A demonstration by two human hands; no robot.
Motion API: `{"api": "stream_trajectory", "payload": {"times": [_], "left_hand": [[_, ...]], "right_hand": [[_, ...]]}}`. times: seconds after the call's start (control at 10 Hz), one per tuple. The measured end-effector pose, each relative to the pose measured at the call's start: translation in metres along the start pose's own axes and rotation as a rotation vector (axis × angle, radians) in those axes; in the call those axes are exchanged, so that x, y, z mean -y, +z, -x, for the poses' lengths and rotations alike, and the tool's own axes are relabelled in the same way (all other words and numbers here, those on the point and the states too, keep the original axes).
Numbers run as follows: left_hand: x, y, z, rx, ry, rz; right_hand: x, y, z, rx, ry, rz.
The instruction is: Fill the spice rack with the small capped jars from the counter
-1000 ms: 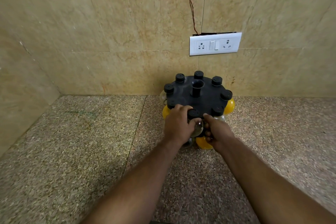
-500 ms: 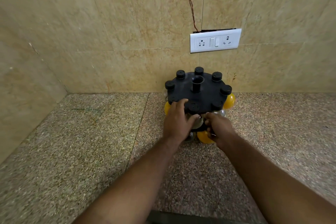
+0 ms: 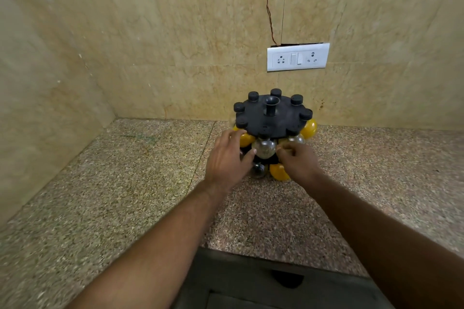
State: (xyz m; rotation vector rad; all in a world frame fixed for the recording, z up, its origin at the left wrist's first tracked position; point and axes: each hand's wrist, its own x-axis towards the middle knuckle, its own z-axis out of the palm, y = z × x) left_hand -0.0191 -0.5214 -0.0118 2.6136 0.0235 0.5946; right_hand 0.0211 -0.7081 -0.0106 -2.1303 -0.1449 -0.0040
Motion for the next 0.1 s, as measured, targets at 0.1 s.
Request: {"api": "stream_trajectory", "payload": {"times": [0.1], "left_hand": [[-0.0078,-0.0189,0.0075,-0.026,0.059,-0.089]], "right_hand": [[0.0111,-0.0086,0.0195,-0.030,-0.090,0.102]]}}
